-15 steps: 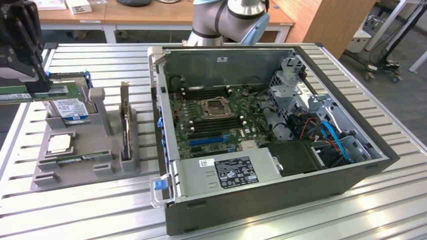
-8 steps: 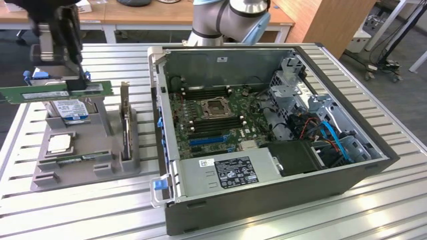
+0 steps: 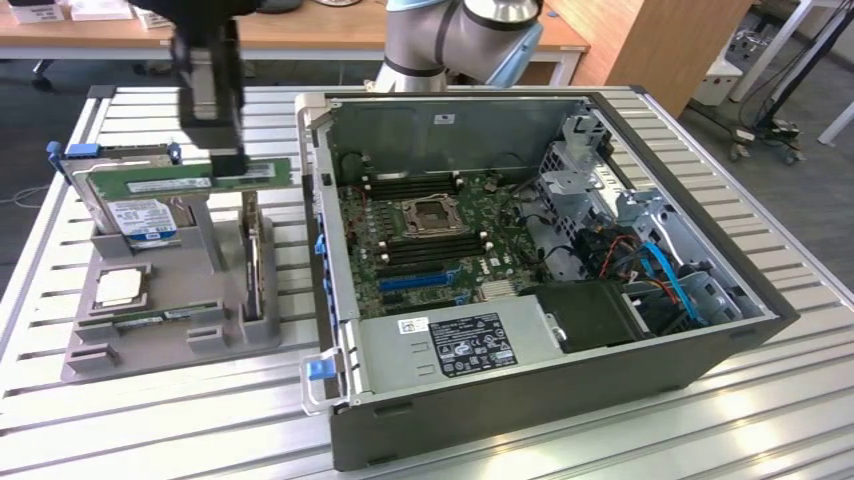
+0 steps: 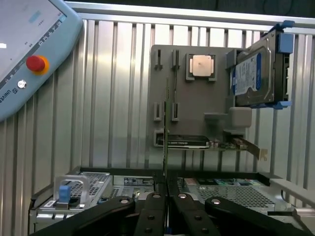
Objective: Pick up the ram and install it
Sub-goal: 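Pick up the ram and move it above insertion slot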
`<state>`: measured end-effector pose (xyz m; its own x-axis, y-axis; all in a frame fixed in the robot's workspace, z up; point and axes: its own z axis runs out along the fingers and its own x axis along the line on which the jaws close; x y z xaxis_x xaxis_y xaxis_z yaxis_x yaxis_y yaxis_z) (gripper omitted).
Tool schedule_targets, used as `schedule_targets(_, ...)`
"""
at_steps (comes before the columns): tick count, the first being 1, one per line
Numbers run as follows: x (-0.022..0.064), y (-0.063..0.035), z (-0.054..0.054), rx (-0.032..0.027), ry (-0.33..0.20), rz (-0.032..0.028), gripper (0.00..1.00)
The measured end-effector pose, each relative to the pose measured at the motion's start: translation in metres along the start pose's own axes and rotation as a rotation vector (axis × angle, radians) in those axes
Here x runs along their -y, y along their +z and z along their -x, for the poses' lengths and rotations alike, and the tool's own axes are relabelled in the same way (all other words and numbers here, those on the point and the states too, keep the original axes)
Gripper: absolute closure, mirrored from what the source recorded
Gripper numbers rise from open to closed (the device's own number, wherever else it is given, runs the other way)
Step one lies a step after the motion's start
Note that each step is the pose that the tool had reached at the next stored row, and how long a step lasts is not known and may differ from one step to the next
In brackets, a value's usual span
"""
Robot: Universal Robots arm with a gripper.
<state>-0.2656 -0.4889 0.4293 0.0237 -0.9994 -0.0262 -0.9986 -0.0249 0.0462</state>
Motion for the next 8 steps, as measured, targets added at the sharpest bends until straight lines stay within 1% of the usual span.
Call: schedule_targets(8, 0.036, -0.0017, -0.001, -0.0001, 0.0, 0.0001, 0.88)
